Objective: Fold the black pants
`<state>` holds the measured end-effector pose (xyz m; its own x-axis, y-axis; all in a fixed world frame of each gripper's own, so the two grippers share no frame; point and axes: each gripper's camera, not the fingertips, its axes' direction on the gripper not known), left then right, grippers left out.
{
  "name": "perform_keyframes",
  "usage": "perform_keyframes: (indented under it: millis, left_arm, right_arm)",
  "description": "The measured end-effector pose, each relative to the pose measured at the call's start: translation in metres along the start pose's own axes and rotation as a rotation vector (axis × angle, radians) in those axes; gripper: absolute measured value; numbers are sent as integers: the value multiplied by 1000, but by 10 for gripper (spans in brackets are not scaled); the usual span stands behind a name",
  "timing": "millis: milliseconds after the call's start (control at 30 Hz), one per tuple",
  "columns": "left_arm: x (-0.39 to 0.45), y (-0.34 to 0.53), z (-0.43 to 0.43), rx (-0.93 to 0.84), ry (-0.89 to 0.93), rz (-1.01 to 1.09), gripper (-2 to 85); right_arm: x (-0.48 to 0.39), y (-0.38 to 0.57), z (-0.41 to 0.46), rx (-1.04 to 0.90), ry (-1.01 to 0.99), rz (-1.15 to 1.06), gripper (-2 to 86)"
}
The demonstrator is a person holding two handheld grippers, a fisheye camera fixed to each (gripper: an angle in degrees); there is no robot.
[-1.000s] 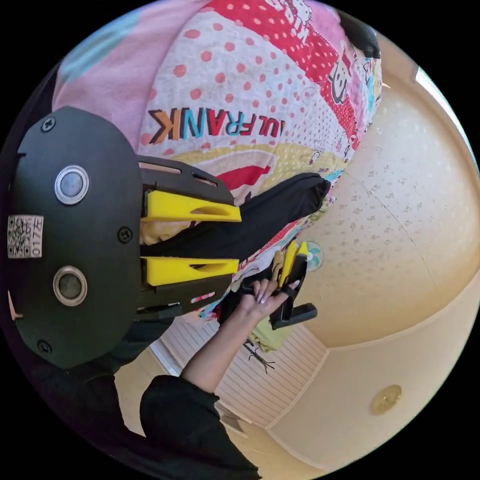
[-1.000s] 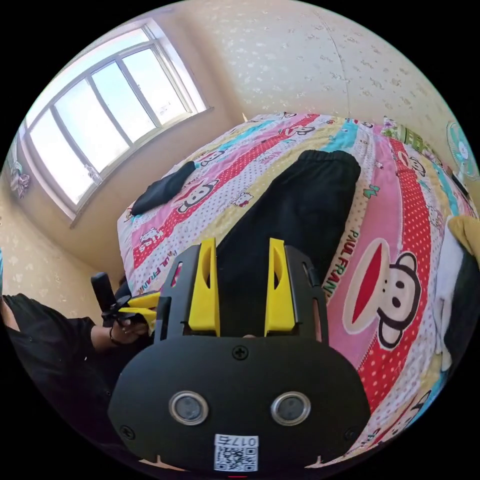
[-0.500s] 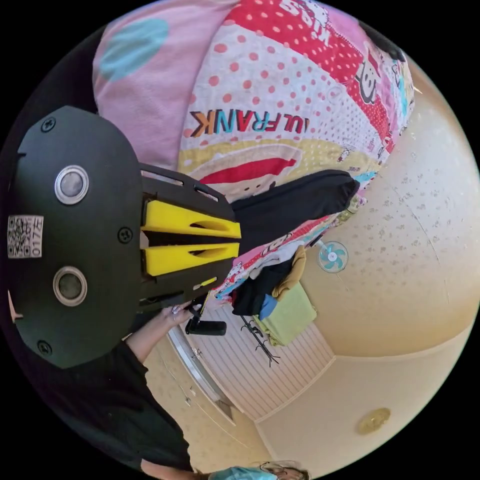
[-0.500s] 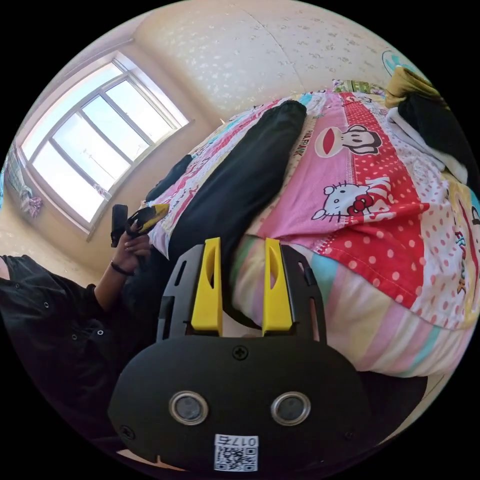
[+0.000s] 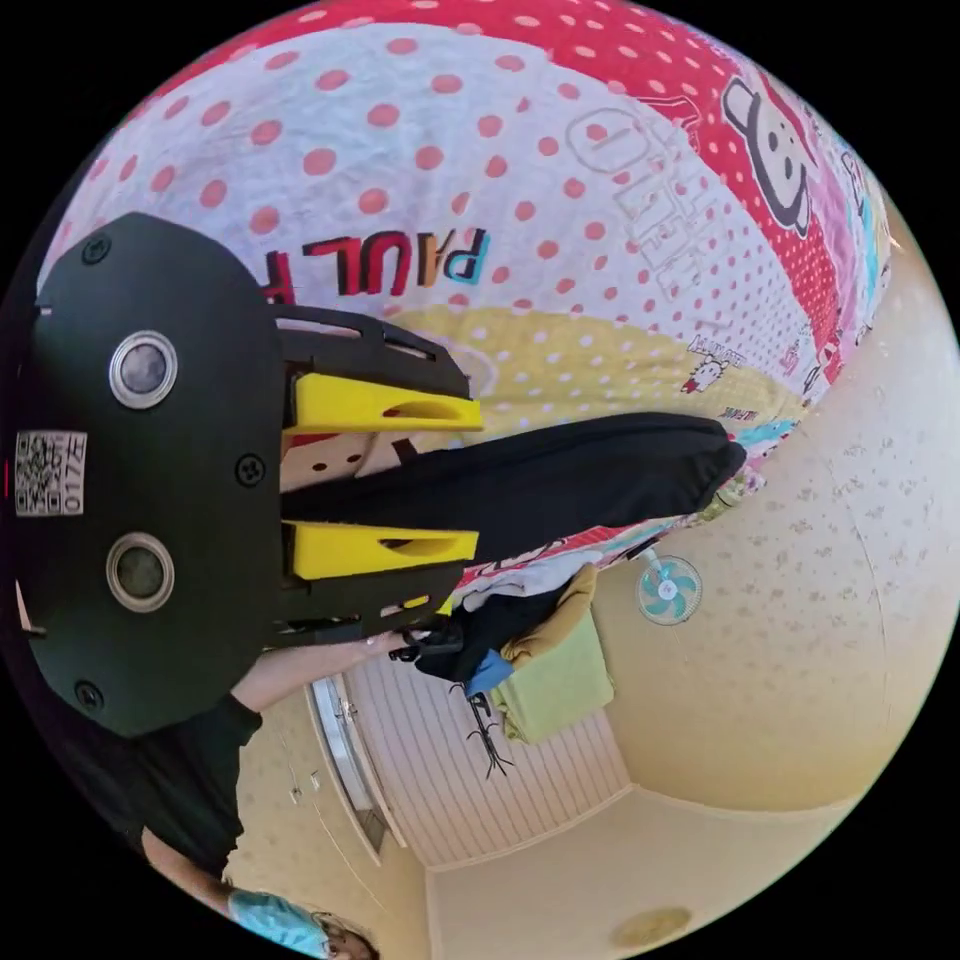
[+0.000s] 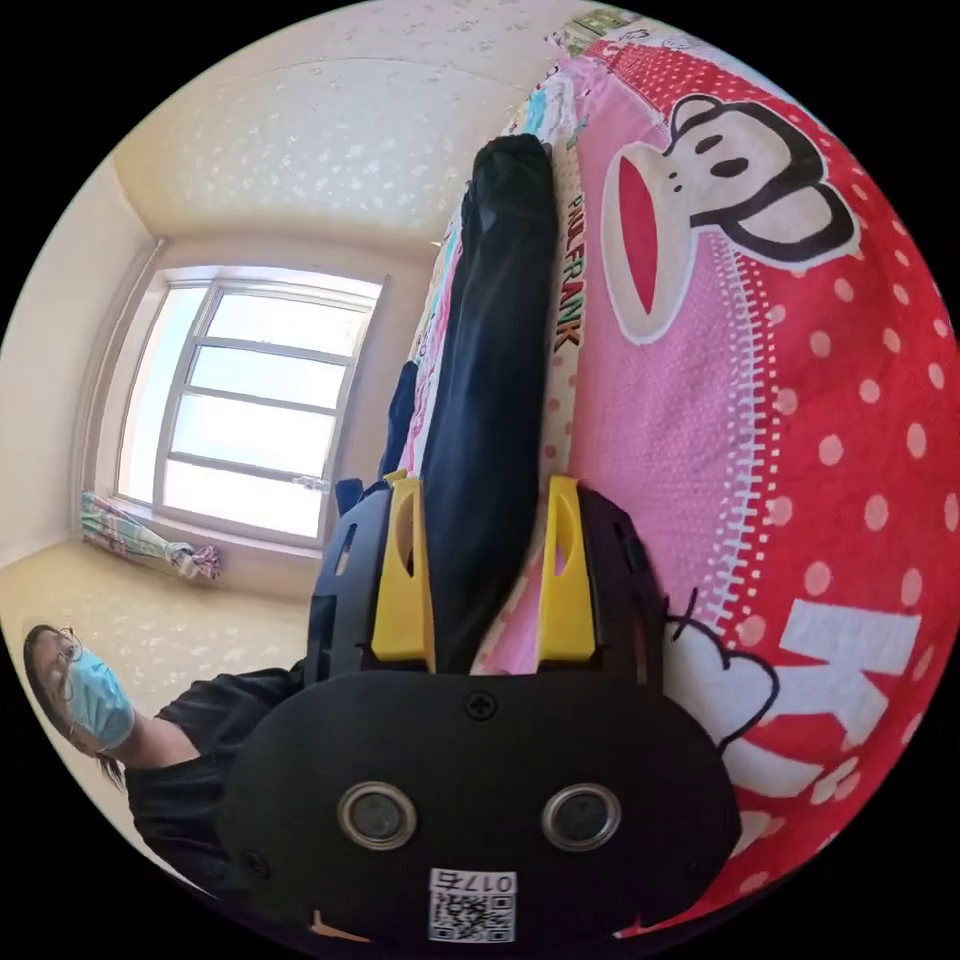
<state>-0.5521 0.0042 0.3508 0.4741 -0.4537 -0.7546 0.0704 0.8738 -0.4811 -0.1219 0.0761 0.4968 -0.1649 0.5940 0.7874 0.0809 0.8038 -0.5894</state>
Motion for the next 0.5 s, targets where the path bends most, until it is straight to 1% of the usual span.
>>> perform_keyframes:
  millis: [100,200,267,300,333,367,400,433,467,500]
  left_arm:
    - [7,24,8,-44,47,40,125]
    - [12,35,13,-41,24,35,112]
    - [8,38,16,-69,31,-9,68]
    - [6,44,13,-63,83,-28,57]
    - [5,48,10,-56,116,-34,52]
    - [7,56,2,-48,189,-26,49]
    - [14,67,-9,-41,267,9,47]
    - [20,73,-16,-38,309,34,46]
    - [38,86,-30,-44,373,96,44]
    - [64,100,-45,-61,375,183,43]
  right_arm:
    - [-7,25,7,-39,-62,-43,171]
    - [-16,39,14,-56,-43,-52,151]
    - [-20,50,15,-75,-30,-58,116]
    - [-23,62,13,-72,-69,-74,77]
    - [-29,79,5,-39,-132,-95,54]
    - [-34,88,1,-30,-167,-113,42]
    - [-48,109,-8,-17,-233,-173,31]
    - [-68,131,-16,-21,-273,-242,22]
    - [-81,143,-19,-29,-278,-279,19]
    - [-110,168,-25,-42,-260,-358,13]
